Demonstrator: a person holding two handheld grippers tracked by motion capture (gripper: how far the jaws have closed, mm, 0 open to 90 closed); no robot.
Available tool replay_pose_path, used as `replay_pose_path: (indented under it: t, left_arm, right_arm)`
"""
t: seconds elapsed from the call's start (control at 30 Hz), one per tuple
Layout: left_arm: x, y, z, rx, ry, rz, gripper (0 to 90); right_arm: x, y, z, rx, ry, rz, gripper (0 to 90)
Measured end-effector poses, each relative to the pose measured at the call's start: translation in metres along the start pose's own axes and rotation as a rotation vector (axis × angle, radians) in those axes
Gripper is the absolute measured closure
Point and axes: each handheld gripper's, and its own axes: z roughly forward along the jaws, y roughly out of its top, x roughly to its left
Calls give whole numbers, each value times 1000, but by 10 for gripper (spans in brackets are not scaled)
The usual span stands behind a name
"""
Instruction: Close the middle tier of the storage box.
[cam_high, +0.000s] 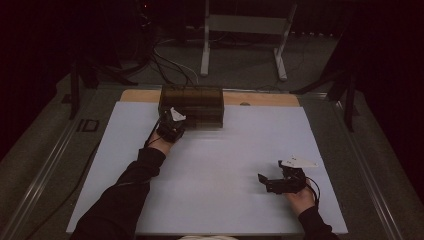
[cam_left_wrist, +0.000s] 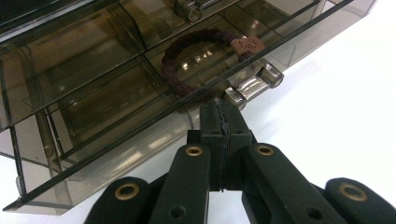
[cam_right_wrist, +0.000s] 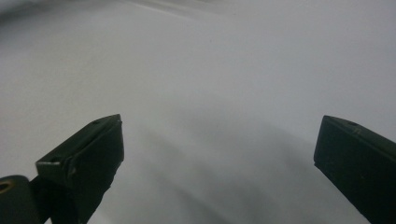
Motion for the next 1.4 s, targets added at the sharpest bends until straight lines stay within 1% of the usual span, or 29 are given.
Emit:
replay_pose_path:
  t: [0.3, 0.73, 0.93, 1.07, 1.2, 1.4]
  left_arm:
    - [3, 2, 5, 0, 4, -12, 900]
    - [5, 9, 9, 0, 19, 4, 900]
    - [6, 12, 11, -10, 20, 0, 900]
    - [7, 12, 12, -15, 22, -10, 900]
    - [8, 14, 14, -10, 28, -5, 900]
    - [9, 14, 17, -10, 33, -11, 900]
  right_arm:
    - [0, 0, 0, -1, 2, 0, 17]
    - [0, 0, 0, 0, 1, -1, 16]
    - [0, 0, 0, 1, 2, -2, 17]
    - [0, 0, 0, 0, 4, 0, 17]
    - [0, 0, 0, 1, 5, 0, 17]
    - [0, 0, 0, 0, 6, 1, 16]
